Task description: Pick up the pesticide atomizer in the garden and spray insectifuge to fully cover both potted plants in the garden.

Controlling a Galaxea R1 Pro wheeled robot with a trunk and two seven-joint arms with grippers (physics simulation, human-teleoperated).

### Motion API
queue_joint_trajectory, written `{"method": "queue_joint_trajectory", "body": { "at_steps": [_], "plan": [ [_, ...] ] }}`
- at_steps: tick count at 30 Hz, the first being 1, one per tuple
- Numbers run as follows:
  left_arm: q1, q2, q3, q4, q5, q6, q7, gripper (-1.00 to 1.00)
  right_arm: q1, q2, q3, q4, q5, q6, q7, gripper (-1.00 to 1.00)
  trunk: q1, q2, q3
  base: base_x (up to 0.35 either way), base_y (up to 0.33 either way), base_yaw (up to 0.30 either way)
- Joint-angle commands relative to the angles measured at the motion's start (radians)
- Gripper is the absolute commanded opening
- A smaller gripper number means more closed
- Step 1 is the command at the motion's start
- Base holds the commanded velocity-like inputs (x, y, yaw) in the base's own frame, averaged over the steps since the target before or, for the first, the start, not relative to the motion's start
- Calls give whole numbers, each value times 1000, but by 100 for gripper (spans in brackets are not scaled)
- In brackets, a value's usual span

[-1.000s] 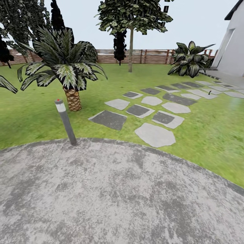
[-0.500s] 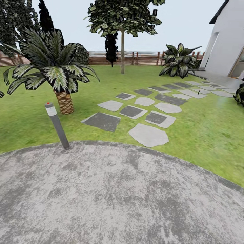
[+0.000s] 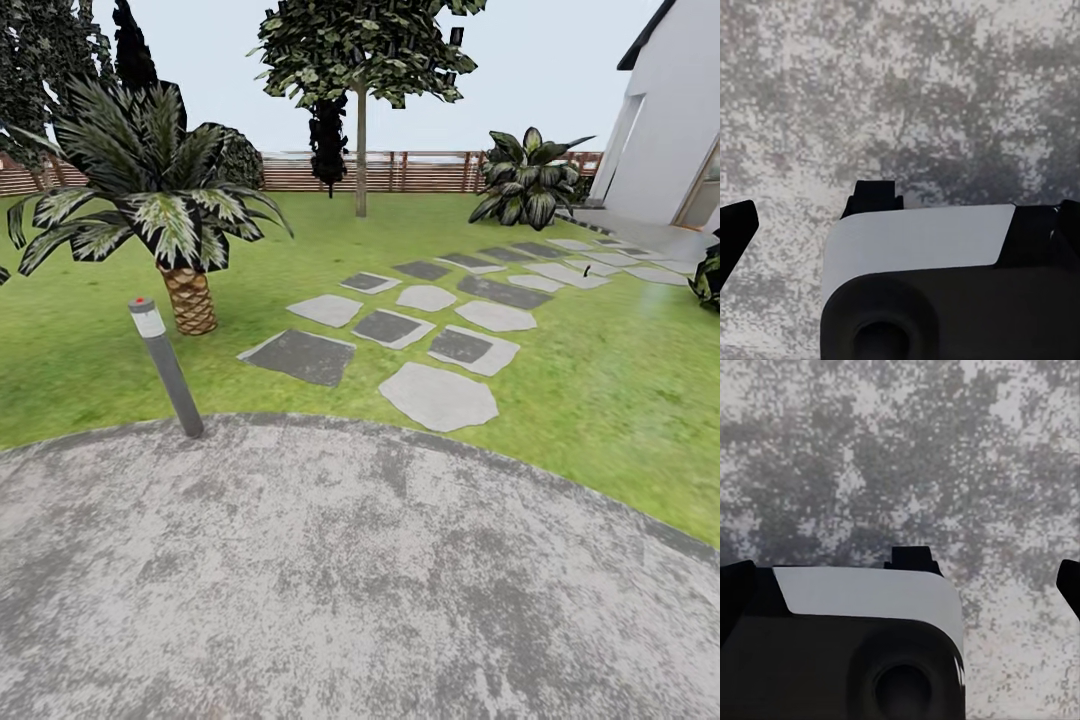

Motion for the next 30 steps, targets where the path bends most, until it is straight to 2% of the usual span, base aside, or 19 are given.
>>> {"method": "queue_joint_trajectory", "body": {
  "at_steps": [1,12,21,26,30],
  "plan": [
    [-1,0,1,1,0,-3,-1,100,0,0,-1,1,-1,-3,0,100,4,-8,-4,0,0,0],
    [0,0,0,1,0,-4,0,100,0,0,-1,1,-1,-3,0,100,4,-8,-4,0,0,0],
    [-5,1,0,-2,1,-4,-1,100,0,0,1,-3,1,-4,1,100,38,-71,-32,0,0,0],
    [-44,1,-2,-56,0,-3,-2,100,0,0,2,-145,4,6,1,100,58,-106,-48,0,0,0],
    [-56,1,-4,-188,0,-3,-2,100,0,4,2,-303,2,16,0,100,73,-134,-60,0,0,0]
  ]
}}
